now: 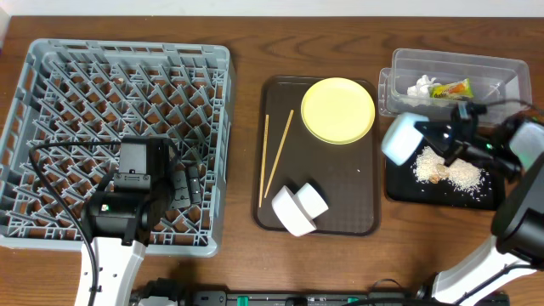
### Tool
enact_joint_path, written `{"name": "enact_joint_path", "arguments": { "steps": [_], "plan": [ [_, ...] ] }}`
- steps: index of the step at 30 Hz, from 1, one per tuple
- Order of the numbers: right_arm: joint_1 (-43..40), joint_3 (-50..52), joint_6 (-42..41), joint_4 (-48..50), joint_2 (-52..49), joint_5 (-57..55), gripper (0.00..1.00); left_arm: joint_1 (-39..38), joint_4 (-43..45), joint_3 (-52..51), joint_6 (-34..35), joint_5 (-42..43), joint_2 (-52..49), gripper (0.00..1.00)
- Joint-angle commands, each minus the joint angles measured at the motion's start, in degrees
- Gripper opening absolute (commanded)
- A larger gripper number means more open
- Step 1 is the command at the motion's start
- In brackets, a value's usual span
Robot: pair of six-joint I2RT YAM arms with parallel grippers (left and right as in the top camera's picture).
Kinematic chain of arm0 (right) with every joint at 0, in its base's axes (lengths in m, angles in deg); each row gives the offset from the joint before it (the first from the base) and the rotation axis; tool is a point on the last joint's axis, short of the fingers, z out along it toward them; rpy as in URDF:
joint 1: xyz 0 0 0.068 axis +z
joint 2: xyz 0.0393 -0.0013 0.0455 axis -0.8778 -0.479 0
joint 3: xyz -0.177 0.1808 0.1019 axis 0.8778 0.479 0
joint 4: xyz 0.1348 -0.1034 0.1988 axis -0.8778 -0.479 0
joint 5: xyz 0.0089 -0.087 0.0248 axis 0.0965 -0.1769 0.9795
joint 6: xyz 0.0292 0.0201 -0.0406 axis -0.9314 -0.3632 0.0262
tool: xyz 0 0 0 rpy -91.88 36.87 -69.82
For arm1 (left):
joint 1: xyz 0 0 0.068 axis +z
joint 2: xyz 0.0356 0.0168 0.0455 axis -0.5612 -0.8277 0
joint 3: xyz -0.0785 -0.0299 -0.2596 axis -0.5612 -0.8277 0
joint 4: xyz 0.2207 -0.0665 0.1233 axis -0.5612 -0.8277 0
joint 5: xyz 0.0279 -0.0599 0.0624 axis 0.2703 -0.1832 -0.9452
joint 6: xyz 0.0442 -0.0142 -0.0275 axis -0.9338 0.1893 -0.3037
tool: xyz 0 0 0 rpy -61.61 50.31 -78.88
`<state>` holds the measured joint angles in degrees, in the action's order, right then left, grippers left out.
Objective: Sort waste into correct bins and load items into the dishwasher
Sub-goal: 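Set the light-blue bowl onto the yellow plate with the right gripper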
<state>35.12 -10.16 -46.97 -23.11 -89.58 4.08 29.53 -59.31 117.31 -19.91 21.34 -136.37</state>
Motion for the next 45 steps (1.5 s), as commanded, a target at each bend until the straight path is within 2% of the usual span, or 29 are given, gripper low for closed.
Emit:
{"name": "enact_joint_path", "arguments": {
  "steps": [1,6,11,17,21,26,38,39,41,45],
  "plan": [
    [5.33,-5.11,2.75,1.01,4.09,-1.62,0.01,-0.09,-0.31,1.01,-0.35,-0.28,0.02,0.91],
    [14.82,-14.51,-0.04,4.5,4.5,-18.25,0.01,-0.09,-0.31,1.01,-0.35,-0.28,0.02,0.91],
    [25.77,-21.99,-9.77,11.3,4.5,-45.81,0.01,-0.09,-0.33,1.01,-0.35,-0.28,0.02,0.91],
    [38.21,-23.17,-11.41,21.0,4.09,-72.41,0.01,-0.09,-0.31,1.01,-0.35,-0.28,0.02,0.91],
    [44.74,-22.64,-11.41,24.94,2.64,-84.46,0.01,-0.09,-0.33,1.01,-0.35,-0.28,0.02,0.91],
    [48.72,-22.34,-11.43,27.58,0.15,-87.47,0.01,-0.09,-0.33,1.01,-0.35,-0.28,0.02,0.91],
    [48.63,-22.34,-13.35,28.09,-7.34,-86.79,0.05,-0.09,-0.33,1.01,-0.33,-0.28,0.02,0.91],
    [48.63,-22.34,-13.35,28.24,-7.34,-86.29,0.07,-0.09,-0.33,1.01,-0.35,-0.28,0.02,0.91],
    [48.63,-22.34,-13.35,28.24,-7.34,-85.83,0.21,-0.09,-0.35,1.01,-0.35,-0.28,0.02,0.91],
    [48.63,-22.53,-13.35,26.69,-7.1,-84.56,0.26,-0.09,-0.33,1.01,-0.35,-0.28,0.02,0.91]
  ]
}}
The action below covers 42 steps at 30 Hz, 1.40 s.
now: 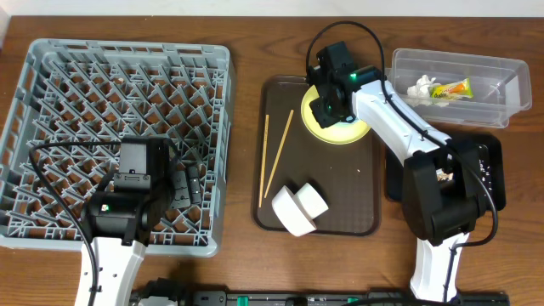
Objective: Sort waste into correct bins and load items into the dishwasher
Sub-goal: 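Set the light-blue bowl onto the yellow plate with the right gripper, then grasp the pink bowl with the right gripper and lift it up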
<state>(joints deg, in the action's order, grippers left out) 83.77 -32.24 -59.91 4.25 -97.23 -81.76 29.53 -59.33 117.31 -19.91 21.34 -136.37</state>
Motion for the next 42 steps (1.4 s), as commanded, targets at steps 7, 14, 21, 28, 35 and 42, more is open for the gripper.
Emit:
{"name": "enact_joint_path", "arguments": {
  "steps": [7,14,21,28,35,42],
  "plan": [
    [-1.22,-0.57,-0.39,-8.48,6.47,9.35,0.34,-0.09,-0.31,1.01,-0.35,-0.28,0.02,0.91],
    [-5.7,-0.57,15.65,-22.36,11.91,30.53,0.41,-0.09,-0.31,1.01,-0.35,-0.28,0.02,0.91],
    [-8.17,3.41,25.49,-34.18,11.61,34.71,0.47,-0.09,-0.28,1.01,-0.35,-0.28,0.02,0.91],
    [-7.72,13.68,28.98,-30.82,11.61,41.24,0.47,-0.09,-0.31,1.01,-0.35,-0.28,0.02,0.91],
    [-7.39,20.81,28.35,-25.62,11.61,47.23,0.44,-0.09,-0.28,1.01,-0.35,-0.28,0.02,0.91],
    [-5.16,24.52,28.33,-22.67,11.61,47.52,0.42,-0.09,-0.33,1.01,-0.35,-0.28,0.02,0.91]
  ]
}}
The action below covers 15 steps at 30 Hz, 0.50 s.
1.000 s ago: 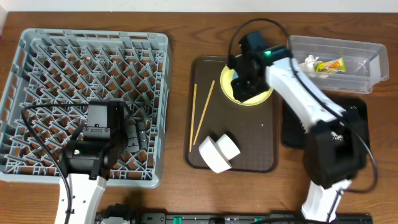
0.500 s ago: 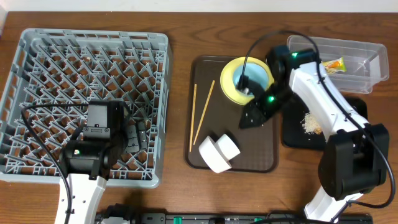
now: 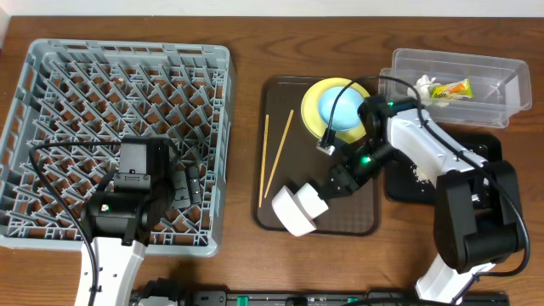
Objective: Sort waste into correct bins and load items into the dishwasher
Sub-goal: 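Grasp the pink bowl with the right gripper and lift it up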
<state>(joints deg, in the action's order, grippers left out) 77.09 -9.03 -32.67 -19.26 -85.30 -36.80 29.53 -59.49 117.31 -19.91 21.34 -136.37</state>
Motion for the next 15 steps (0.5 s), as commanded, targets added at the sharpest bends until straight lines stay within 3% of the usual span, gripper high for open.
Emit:
{"name": "enact_joint_path", "arguments": {
  "steps": [1,7,12,15],
  "plan": [
    [1.88,1.66,1.09,1.38,-0.33,2.54,0.42,-0.09,-0.15,1.01,-0.35,-0.28,0.02,0.91],
    [4.13,3.61,-0.22,6.14,-0.33,2.51,0.37,-0.09,-0.17,1.01,-0.35,-0.28,0.02,0.91],
    [4.35,4.15,-0.22,6.71,-0.33,2.56,0.11,-0.09,-0.46,1.01,-0.35,-0.28,0.02,0.9],
    [4.72,4.15,-0.24,6.54,-0.33,2.56,0.06,-0.09,-0.46,1.01,-0.35,-0.28,0.02,0.91]
  ]
}}
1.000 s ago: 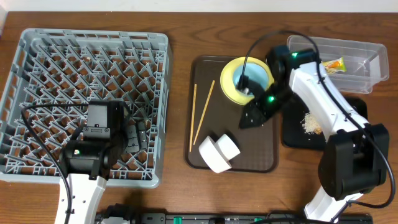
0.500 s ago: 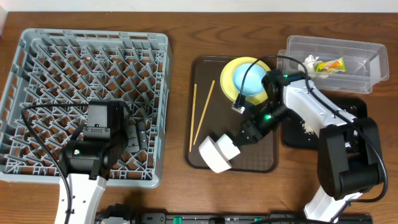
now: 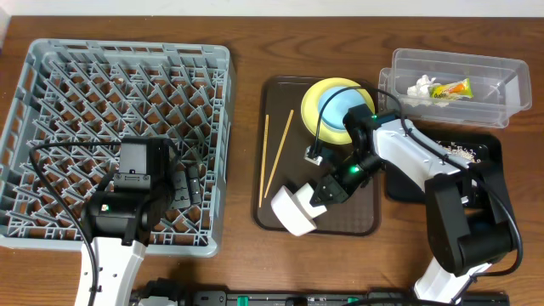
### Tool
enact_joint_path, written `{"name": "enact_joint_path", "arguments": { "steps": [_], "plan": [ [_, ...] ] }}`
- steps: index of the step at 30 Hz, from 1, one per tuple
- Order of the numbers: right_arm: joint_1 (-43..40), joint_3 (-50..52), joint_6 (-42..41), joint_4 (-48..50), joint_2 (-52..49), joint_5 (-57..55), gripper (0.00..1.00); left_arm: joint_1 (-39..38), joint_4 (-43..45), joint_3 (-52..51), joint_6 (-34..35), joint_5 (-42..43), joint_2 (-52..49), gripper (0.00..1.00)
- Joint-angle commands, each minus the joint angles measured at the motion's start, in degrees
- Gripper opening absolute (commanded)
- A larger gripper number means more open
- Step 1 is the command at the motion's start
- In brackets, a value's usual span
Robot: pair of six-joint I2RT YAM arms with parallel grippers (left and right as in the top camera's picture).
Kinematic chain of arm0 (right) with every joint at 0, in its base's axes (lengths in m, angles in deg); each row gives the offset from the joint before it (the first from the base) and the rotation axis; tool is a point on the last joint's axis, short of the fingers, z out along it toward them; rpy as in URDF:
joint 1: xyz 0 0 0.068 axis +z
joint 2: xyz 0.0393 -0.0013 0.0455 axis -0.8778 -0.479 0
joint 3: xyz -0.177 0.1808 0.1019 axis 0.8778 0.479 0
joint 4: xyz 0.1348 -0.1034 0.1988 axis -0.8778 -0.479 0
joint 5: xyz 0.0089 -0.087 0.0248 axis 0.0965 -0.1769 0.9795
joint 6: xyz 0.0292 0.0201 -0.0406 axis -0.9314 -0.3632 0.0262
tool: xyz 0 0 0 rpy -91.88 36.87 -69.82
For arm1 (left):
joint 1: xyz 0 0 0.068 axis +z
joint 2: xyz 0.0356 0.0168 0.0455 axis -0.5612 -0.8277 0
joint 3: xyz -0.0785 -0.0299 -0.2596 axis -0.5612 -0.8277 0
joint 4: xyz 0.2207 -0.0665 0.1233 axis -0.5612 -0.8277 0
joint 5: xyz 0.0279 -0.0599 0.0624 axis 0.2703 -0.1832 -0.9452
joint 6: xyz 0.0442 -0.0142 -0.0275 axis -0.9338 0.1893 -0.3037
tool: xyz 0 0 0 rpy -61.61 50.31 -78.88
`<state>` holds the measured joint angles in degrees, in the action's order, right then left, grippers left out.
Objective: Sort waste into correct bins and load items into the dishwasher
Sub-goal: 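Grasp the pink bowl with the right gripper and lift it up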
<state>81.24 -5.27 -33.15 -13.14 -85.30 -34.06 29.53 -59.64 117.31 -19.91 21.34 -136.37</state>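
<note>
On the brown tray (image 3: 361,217) a light blue bowl (image 3: 340,109) sits on a yellow plate (image 3: 313,95). Two chopsticks (image 3: 276,153) lie at the tray's left. Two white cups (image 3: 296,211) lie on their sides near its front edge. My right gripper (image 3: 321,194) is low over the tray, its open fingers at the right cup's right side. The left gripper (image 3: 189,185) rests shut and empty over the front of the grey dish rack (image 3: 119,85).
A clear plastic bin (image 3: 493,81) holding wrappers stands at the back right. Below it a black tray (image 3: 480,153) carries food crumbs, partly under my right arm. The right arm's cable loops over the plate.
My right gripper has moved a little left and toward the front of the tray, from mid-tray to right against the white cup. The left arm has not moved.
First my right gripper held the blue bowl over the black tray with the crumbs. Then it was over the yellow plate. Later the bowl sat on the plate and the gripper was mid-tray, empty. Now it is at the white cups.
</note>
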Motion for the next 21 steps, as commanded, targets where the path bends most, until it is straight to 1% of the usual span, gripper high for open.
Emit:
{"name": "enact_joint_path", "arguments": {
  "steps": [1,9,14,21],
  "plan": [
    [0.79,0.39,0.24,0.39,-0.33,-0.17,0.05,-0.09,-0.31,1.01,-0.35,-0.28,0.02,0.91],
    [3.76,0.39,0.26,0.46,-0.33,-0.17,0.01,-0.09,-0.44,1.01,-0.35,-0.28,0.02,0.91],
    [3.65,-0.02,-1.73,0.22,-0.31,0.02,0.01,-0.09,-0.42,1.01,-0.35,-0.28,0.02,0.91],
    [1.73,-5.81,-1.9,-2.82,-0.11,-0.33,0.01,-0.09,-0.44,1.01,-0.35,-0.28,0.02,0.91]
  ]
}}
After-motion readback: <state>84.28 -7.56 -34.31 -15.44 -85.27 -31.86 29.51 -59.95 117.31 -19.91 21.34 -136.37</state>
